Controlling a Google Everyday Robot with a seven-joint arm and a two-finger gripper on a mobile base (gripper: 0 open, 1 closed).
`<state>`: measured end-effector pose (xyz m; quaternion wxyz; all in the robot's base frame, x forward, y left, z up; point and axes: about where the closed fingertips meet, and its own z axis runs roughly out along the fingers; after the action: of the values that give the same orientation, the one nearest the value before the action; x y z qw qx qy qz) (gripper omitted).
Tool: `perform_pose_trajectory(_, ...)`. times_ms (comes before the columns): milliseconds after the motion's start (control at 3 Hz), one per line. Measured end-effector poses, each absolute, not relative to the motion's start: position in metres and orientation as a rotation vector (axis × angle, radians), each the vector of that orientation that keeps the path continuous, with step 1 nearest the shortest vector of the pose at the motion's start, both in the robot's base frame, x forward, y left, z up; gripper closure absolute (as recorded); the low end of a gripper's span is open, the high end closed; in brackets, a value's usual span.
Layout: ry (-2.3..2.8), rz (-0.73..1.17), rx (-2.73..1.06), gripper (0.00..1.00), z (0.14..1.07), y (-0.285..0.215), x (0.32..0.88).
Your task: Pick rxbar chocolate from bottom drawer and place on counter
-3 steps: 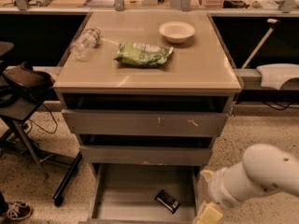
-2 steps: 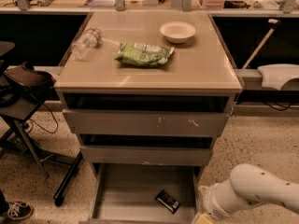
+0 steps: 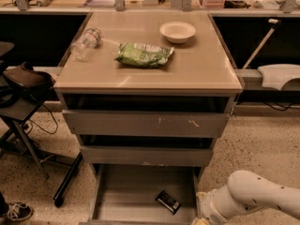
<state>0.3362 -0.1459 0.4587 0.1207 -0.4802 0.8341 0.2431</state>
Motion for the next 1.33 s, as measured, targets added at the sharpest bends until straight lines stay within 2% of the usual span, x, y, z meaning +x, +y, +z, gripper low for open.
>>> perform_pose_trajectory(333,2.408,0.729,-1.32,0.0,0.435,-0.145,0.356)
perform_pose_trajectory(1000,2.298,0.719,-1.1,0.0,0.34,-0.151,0.459)
perform_pose_trajectory(1333,2.301,0.732,-1.061,0.0,0.325,-0.151,0.467)
